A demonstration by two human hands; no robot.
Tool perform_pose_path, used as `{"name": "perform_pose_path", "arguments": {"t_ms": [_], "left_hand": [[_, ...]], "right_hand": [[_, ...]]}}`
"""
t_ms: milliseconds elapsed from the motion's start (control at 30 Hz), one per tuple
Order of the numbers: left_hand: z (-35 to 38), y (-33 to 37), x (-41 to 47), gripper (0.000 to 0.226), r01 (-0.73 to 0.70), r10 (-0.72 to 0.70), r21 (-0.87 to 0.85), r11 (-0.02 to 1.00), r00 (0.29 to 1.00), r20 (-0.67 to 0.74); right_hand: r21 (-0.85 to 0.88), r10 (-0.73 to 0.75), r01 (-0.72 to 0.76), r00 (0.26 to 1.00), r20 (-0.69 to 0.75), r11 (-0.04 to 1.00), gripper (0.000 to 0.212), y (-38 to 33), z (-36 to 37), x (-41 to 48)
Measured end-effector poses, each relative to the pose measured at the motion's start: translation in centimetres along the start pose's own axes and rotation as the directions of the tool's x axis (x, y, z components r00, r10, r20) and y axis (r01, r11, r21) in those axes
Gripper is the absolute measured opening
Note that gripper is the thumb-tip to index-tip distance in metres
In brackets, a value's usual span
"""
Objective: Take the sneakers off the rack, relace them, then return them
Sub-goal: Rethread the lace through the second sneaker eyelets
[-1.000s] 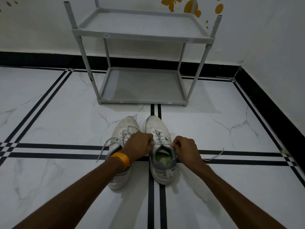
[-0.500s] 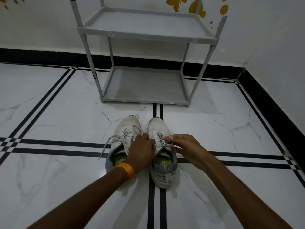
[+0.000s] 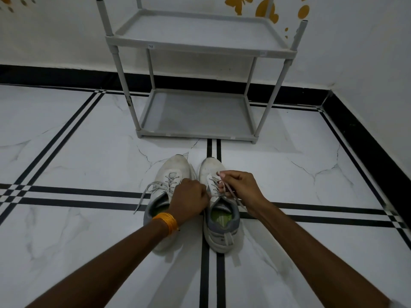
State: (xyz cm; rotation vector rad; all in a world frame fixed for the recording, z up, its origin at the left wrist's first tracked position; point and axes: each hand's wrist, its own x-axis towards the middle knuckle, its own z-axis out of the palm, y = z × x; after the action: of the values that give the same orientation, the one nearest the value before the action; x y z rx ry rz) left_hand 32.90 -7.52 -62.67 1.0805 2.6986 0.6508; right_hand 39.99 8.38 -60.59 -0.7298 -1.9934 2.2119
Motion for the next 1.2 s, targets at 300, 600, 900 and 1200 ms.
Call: {"name": "perform_pose_path", "arguments": {"t_ms": [300, 600, 900, 1200], "left_hand": [[-3.7, 1.1, 0.8, 0.034, 0.294, -0.334, -0.806, 0.514, 0.934, 0.128], [-6.7, 2.1, 0.7, 0.033, 0.348, -0.355, 0.079, 0.934, 0.928, 0.11], [-7.4, 1.2, 0.8, 0.02, 0.13, -0.158, 0.117, 0.985, 0.951, 0.266], [-1.3, 1.6, -0.2, 0.029, 0.232, -0.237, -0.966, 0.11, 0.95, 0.201]], "right_hand": [[-0.039, 0.023, -0.024, 1.0, -0.016, 0.999, 0.019, 0.1, -0.1, 0.0], [-0.046, 0.013, -0.015, 0.999, -0.05, 0.999, 0.014, 0.7, 0.2, 0.1], [-0.117, 0.021, -0.019, 1.0, 0.012, 0.993, 0.016, 0.2, 0.3, -0.2], [-0.119, 0.026, -0.016, 0.996, 0.084, 0.993, 0.026, 0.1, -0.2, -0.4]]}}
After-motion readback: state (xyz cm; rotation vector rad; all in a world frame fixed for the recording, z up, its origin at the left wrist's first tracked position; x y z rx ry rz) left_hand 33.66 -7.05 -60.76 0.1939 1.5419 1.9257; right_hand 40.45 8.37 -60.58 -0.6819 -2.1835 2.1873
